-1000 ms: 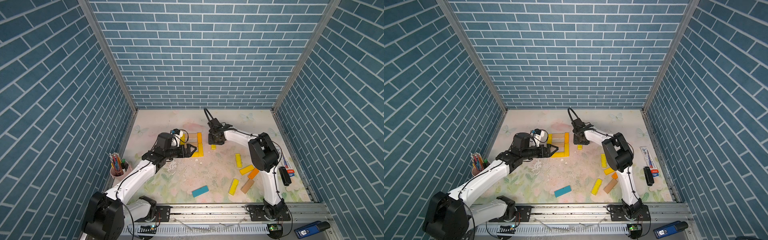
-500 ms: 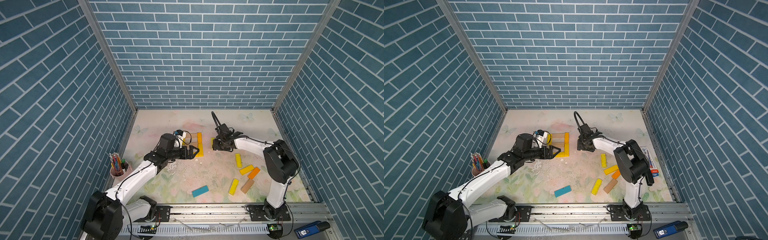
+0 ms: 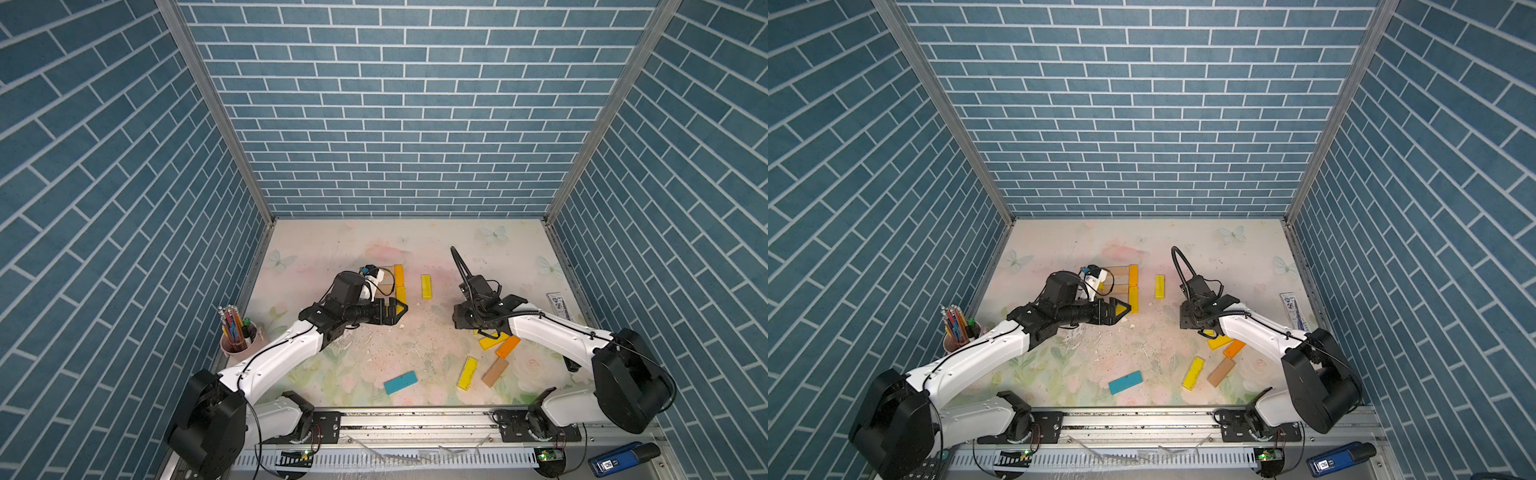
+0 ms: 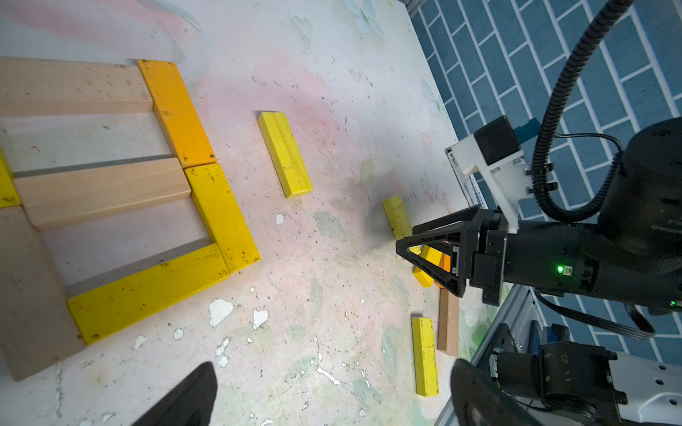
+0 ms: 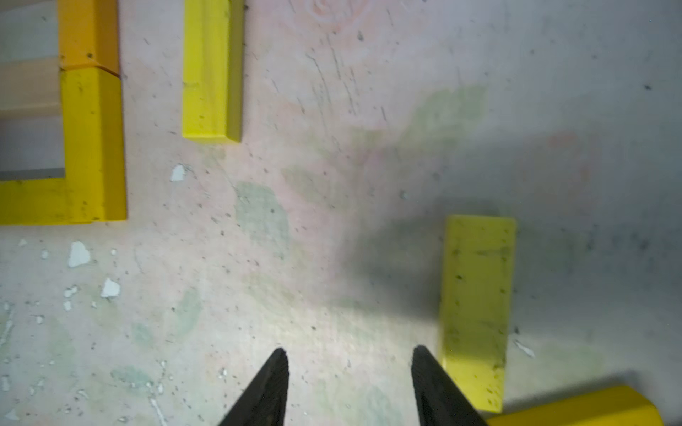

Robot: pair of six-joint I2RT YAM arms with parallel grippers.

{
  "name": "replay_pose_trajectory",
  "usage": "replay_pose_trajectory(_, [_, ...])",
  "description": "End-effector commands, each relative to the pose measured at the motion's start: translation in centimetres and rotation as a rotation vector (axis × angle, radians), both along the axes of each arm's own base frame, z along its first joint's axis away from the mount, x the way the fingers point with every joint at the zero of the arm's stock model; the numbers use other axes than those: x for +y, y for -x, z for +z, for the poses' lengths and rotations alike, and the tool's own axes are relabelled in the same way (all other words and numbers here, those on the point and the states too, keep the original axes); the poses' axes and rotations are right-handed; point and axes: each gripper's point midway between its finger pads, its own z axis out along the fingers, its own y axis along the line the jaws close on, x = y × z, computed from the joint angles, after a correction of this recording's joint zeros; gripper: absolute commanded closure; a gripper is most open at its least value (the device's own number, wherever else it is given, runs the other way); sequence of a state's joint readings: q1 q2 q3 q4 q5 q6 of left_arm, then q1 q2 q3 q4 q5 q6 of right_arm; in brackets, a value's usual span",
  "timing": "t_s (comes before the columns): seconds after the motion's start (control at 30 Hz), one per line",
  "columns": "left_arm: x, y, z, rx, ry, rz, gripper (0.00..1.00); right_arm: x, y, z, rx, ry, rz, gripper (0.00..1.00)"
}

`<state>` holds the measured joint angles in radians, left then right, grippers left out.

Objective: Assemble the number 8 with building blocks
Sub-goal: Pick up the building block from the center of the board.

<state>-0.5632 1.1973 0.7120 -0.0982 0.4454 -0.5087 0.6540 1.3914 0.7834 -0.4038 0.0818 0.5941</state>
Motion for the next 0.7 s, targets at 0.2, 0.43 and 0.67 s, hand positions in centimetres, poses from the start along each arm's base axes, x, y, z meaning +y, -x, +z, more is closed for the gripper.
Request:
replay_pose_trajectory(0.2, [-2.4,0.1,-0.1,-0.011,-0.015,-0.038,0.0,-5.5,1.2,-2.7,0.07,0.176,-0.089,0.46])
replay_pose_trajectory(0.43, [-2.8,-0.1,-0.4,-0.006,-0.025,-0.042,0.01,-5.1,-0.2,-3.9,0.097,0.118,-0.078,0.47])
replay_pose_trajectory(0.67, [-2.9,-0.5,-0.7,0.014,-0.035,-0.027,0.0,-4.0,-2.4,-4.1,0.077,0.061,-0.042,0.57])
